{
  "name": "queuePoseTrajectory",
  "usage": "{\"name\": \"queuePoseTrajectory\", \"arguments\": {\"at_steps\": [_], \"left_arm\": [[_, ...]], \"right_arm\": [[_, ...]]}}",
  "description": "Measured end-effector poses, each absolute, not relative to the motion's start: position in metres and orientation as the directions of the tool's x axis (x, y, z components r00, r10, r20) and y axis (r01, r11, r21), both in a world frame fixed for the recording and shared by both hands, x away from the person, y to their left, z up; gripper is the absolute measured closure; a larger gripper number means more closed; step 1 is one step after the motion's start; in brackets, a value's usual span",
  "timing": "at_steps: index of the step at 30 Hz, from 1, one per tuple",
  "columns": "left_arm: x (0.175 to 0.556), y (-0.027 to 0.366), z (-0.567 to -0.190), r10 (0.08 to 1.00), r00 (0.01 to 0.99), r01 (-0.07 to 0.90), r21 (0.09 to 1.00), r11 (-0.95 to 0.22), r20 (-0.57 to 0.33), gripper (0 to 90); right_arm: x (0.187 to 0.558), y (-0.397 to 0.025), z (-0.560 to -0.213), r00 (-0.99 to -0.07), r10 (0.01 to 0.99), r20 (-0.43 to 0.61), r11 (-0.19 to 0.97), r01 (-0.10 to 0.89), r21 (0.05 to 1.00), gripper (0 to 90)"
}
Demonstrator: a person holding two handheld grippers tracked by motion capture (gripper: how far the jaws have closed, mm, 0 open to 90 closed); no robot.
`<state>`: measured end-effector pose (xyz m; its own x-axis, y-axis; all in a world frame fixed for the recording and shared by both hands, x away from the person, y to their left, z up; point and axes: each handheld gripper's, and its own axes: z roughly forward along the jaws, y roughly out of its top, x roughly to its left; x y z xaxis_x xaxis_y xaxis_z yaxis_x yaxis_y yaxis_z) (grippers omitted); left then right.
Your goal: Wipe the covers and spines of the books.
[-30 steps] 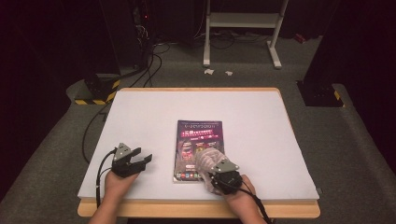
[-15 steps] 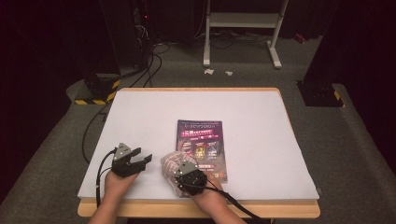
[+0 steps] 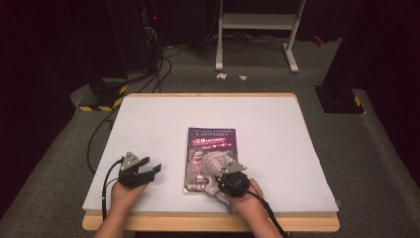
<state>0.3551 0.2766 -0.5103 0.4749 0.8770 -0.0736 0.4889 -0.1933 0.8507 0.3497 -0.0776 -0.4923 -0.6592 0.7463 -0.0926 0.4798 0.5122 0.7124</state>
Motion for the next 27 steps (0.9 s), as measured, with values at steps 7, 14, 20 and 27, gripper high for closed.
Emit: {"name": "queuePoseTrajectory", "arguments": {"at_steps": [7,14,20,27], "left_arm": [[0.355,0.276,-0.51,0.877,0.475,0.489,0.85,-0.197,-0.07,38.9],[0.355,0.275,-0.51,0.877,0.475,0.493,0.846,-0.206,-0.064,38.9],[0.355,0.275,-0.51,0.877,0.477,0.492,0.846,-0.203,-0.067,38.8],[0.356,0.276,-0.51,0.876,0.478,0.491,0.848,-0.202,-0.068,38.7]], "right_arm": [[0.355,-0.129,-0.491,-0.555,0.827,-0.085,0.438,0.543,0.717,66.0],[0.355,-0.136,-0.49,-0.534,0.837,-0.118,0.446,0.543,0.711,66.1],[0.355,-0.107,-0.489,-0.587,0.796,-0.148,0.504,0.506,0.7,66.1],[0.361,-0.055,-0.49,-0.67,0.728,-0.147,0.558,0.454,0.694,66.1]]}}
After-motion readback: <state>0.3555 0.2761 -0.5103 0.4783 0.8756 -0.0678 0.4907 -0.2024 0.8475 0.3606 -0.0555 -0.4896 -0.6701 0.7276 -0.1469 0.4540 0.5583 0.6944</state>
